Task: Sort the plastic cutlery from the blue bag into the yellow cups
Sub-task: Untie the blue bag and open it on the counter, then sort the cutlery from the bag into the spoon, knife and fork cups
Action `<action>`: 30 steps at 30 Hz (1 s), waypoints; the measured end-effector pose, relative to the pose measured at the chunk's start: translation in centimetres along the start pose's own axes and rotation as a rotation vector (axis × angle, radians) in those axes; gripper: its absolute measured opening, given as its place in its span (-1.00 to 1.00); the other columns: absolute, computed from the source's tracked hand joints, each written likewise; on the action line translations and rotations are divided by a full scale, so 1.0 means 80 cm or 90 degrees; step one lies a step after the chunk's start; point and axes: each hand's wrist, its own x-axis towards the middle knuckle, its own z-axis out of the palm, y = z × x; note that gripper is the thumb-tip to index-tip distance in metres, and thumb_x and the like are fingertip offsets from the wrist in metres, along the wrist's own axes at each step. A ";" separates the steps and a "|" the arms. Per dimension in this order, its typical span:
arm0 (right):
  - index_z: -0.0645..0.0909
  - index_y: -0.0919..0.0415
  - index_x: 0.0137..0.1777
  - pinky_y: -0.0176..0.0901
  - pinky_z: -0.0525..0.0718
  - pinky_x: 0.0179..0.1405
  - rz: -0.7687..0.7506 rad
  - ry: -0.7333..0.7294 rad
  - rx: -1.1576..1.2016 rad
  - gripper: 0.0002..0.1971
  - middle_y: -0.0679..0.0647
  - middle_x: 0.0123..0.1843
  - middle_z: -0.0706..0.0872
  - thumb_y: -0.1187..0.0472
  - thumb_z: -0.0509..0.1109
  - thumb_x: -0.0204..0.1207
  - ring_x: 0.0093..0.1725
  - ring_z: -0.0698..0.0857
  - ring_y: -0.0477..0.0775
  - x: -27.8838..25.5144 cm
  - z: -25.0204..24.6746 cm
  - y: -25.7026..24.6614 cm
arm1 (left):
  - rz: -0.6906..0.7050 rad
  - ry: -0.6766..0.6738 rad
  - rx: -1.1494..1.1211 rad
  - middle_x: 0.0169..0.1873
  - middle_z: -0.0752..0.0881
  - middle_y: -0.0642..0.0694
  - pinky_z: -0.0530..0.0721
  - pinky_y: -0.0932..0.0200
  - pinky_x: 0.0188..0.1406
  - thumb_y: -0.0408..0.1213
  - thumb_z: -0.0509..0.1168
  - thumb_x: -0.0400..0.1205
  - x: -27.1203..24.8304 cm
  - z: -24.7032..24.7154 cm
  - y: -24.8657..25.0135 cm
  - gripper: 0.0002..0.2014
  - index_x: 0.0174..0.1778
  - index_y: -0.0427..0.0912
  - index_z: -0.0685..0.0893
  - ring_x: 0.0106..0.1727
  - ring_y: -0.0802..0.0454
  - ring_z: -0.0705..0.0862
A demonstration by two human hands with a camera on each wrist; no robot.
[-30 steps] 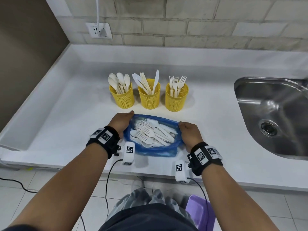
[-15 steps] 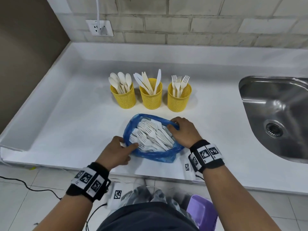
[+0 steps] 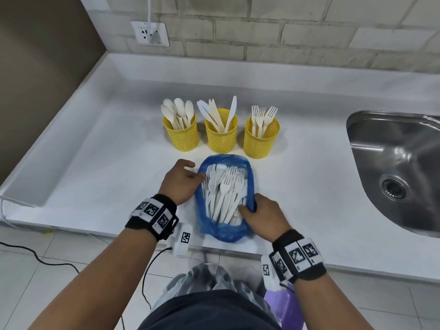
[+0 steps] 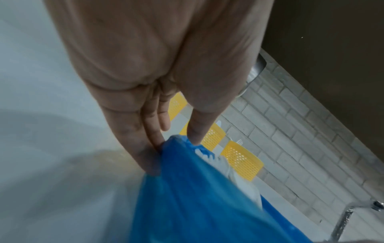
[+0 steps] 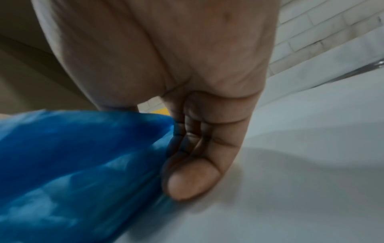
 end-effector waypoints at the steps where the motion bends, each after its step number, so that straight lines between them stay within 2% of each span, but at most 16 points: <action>1: 0.49 0.06 -0.19 -0.34 0.39 -0.39 0.003 -0.001 0.006 -0.73 -0.06 -0.23 0.65 -0.05 0.39 0.67 -0.25 0.61 -0.10 -0.004 0.002 0.003 | 0.014 0.001 0.009 0.02 0.77 -0.03 0.76 -0.09 0.20 -0.03 0.50 0.60 -0.002 0.004 0.004 -0.59 0.30 -0.03 0.56 0.06 -0.07 0.78; 4: 0.53 0.13 -0.16 -0.28 0.42 -0.37 0.013 0.047 0.017 -0.67 -0.02 -0.25 0.67 -0.11 0.42 0.64 -0.25 0.62 -0.09 -0.011 -0.005 0.007 | 0.128 0.082 0.087 0.10 0.69 -0.06 0.63 0.17 0.07 -0.16 0.52 0.58 -0.022 0.013 0.008 -0.61 0.27 -0.13 0.60 0.07 0.03 0.68; 5: 0.54 0.16 -0.14 -0.22 0.48 -0.34 0.013 0.079 0.030 -0.66 0.00 -0.25 0.69 -0.11 0.45 0.62 -0.25 0.64 -0.06 -0.013 -0.009 0.007 | 0.177 0.103 0.100 0.05 0.68 -0.05 0.59 0.26 -0.02 -0.20 0.53 0.57 -0.032 0.014 0.007 -0.66 0.20 -0.14 0.62 0.00 0.06 0.66; 7: 0.56 0.15 -0.09 -0.11 0.60 -0.23 0.011 0.133 0.065 -0.69 0.01 -0.23 0.71 -0.08 0.48 0.60 -0.20 0.68 0.00 -0.013 -0.019 0.004 | 0.225 0.065 0.111 -0.10 0.70 0.02 0.58 0.40 -0.14 -0.25 0.54 0.56 -0.050 0.017 0.002 -0.74 0.08 -0.10 0.62 -0.16 0.12 0.67; 8: 0.56 0.14 -0.05 -0.08 0.61 -0.19 0.013 0.142 0.074 -0.71 0.01 -0.21 0.73 -0.07 0.48 0.59 -0.17 0.70 0.02 -0.012 -0.022 0.003 | 0.226 0.023 0.129 -0.15 0.71 0.05 0.61 0.39 -0.14 -0.26 0.53 0.56 -0.058 0.018 -0.002 -0.76 0.05 -0.08 0.63 -0.19 0.16 0.67; 10: 0.53 0.13 0.04 -0.09 0.59 -0.18 0.020 0.123 0.072 -0.72 0.02 -0.18 0.75 -0.04 0.47 0.60 -0.13 0.71 0.04 -0.006 -0.026 0.000 | 0.216 -0.035 0.187 -0.17 0.71 0.09 0.68 0.22 -0.06 -0.28 0.50 0.58 -0.068 0.019 -0.011 -0.81 0.02 -0.05 0.63 -0.18 0.20 0.67; 13: 0.50 0.15 0.12 -0.12 0.55 -0.20 0.028 0.072 0.080 -0.77 0.00 -0.15 0.73 0.09 0.45 0.61 -0.08 0.72 0.09 0.008 -0.026 -0.003 | 0.199 -0.051 0.244 -0.12 0.69 0.04 0.72 0.05 0.04 -0.32 0.44 0.60 -0.078 0.018 -0.020 -0.82 0.07 -0.09 0.62 -0.11 0.06 0.68; 17: 0.55 0.16 0.16 -0.09 0.61 0.01 0.007 0.081 0.061 -0.84 -0.03 -0.13 0.68 0.23 0.40 0.62 0.02 0.71 0.16 0.024 -0.025 -0.008 | 0.194 -0.058 0.257 -0.16 0.71 -0.03 0.73 -0.06 0.02 -0.33 0.42 0.59 -0.092 0.027 -0.026 -0.78 0.11 -0.12 0.58 -0.13 -0.03 0.70; 20: 0.60 0.17 0.24 -0.12 0.62 0.07 -0.001 0.091 0.057 -0.78 0.03 -0.04 0.71 0.24 0.40 0.61 0.08 0.73 0.17 0.028 -0.026 -0.014 | 0.161 -0.041 0.233 -0.27 0.74 -0.03 0.74 -0.06 -0.06 -0.23 0.43 0.63 -0.098 0.034 -0.029 -0.79 0.10 -0.09 0.56 -0.20 0.01 0.72; 22: 0.60 0.17 0.27 -0.14 0.56 0.06 -0.030 0.144 0.035 -0.72 0.07 0.07 0.63 0.25 0.42 0.57 0.07 0.67 0.14 0.023 -0.026 -0.016 | 0.140 -0.008 0.215 -0.25 0.73 0.01 0.74 0.00 -0.06 -0.10 0.44 0.64 -0.098 0.035 -0.027 -0.74 0.13 -0.09 0.57 -0.18 0.03 0.72; 25: 0.64 0.16 0.14 -0.07 0.58 0.04 -0.158 0.235 0.014 -0.77 0.06 0.03 0.55 0.27 0.47 0.50 -0.02 0.61 0.08 0.007 -0.025 -0.026 | 0.109 0.024 0.219 -0.12 0.71 0.00 0.69 0.05 -0.04 0.08 0.46 0.61 -0.088 0.036 -0.020 -0.61 0.15 -0.11 0.57 -0.07 0.00 0.69; 27: 0.66 0.13 0.00 -0.09 0.58 -0.04 -0.231 0.182 -0.003 -0.88 0.02 -0.08 0.57 0.23 0.47 0.49 -0.11 0.61 0.02 -0.004 -0.016 -0.036 | 0.088 0.019 0.272 -0.16 0.69 -0.02 0.61 0.08 -0.14 0.19 0.45 0.58 -0.081 0.037 -0.013 -0.55 0.06 -0.12 0.56 -0.09 -0.02 0.66; 30: 0.66 0.12 -0.08 -0.01 0.63 -0.07 -0.225 0.062 -0.104 -0.90 0.04 -0.11 0.61 0.11 0.46 0.54 -0.11 0.64 0.08 -0.011 0.005 -0.038 | 0.064 0.002 0.336 -0.50 0.59 0.01 0.38 0.13 -0.45 0.24 0.41 0.58 -0.070 0.039 -0.005 -0.50 -0.40 -0.10 0.51 -0.34 -0.02 0.62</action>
